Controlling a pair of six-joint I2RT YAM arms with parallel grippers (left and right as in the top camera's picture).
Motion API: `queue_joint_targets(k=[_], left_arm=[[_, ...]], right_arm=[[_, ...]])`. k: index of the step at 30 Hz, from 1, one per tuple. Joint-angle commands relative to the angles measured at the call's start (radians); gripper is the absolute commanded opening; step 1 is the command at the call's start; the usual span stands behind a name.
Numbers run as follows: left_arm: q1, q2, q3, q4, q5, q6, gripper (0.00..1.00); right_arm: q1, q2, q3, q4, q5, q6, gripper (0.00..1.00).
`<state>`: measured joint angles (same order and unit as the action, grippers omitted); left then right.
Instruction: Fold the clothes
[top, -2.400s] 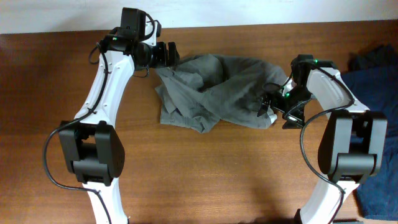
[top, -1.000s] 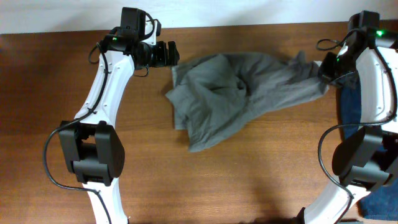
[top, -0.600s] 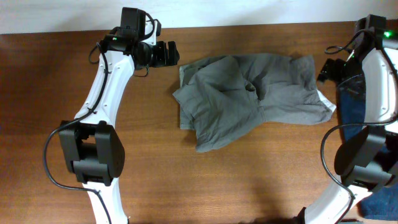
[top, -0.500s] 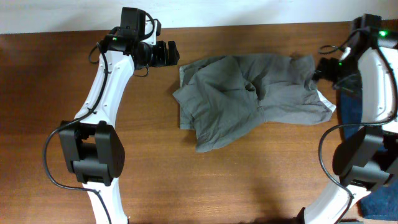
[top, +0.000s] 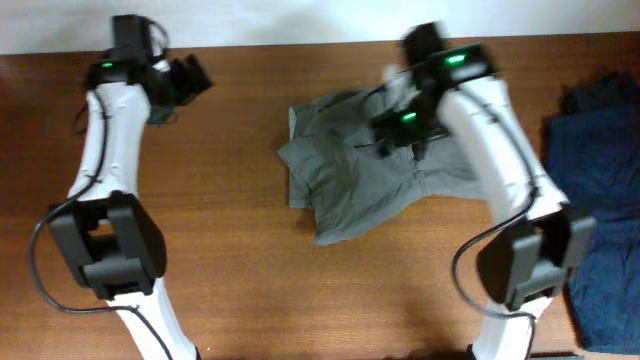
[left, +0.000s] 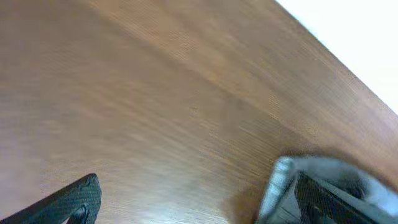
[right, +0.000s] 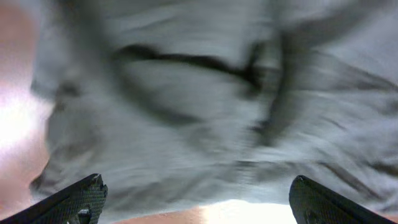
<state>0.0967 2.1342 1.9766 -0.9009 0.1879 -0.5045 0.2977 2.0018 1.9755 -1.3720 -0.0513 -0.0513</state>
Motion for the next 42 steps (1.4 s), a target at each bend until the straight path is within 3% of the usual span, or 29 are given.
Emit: queue_joint_targets(k=[1, 8, 18, 27, 42], left_arm=[[0.030, -0.003, 0.014, -0.028, -0.009, -0.049, 0.99], [0.042, -0.003, 0.014, -0.024, -0.013, -0.048, 0.99], [0.042, -0.003, 0.014, -0.010, -0.020, -0.048, 0.99], [0.042, -0.003, 0.014, -0.025, -0.021, -0.048, 0.99], [0.042, -0.002, 0.014, -0.035, -0.021, -0.040, 0.99]], right_arm=[[0.148, -0.019, 0.022, -0.037, 0.134, -0.023, 0.99], [0.377, -0.019, 0.022, -0.204, 0.156, -0.012, 0.99], [0.606, -0.017, -0.053, -0.185, 0.293, -0.013, 0.99], [0.627, -0.016, -0.332, -0.011, 0.443, -0.012, 0.99], [0.624, -0.009, -0.498, 0.219, 0.501, -0.101, 0.99]])
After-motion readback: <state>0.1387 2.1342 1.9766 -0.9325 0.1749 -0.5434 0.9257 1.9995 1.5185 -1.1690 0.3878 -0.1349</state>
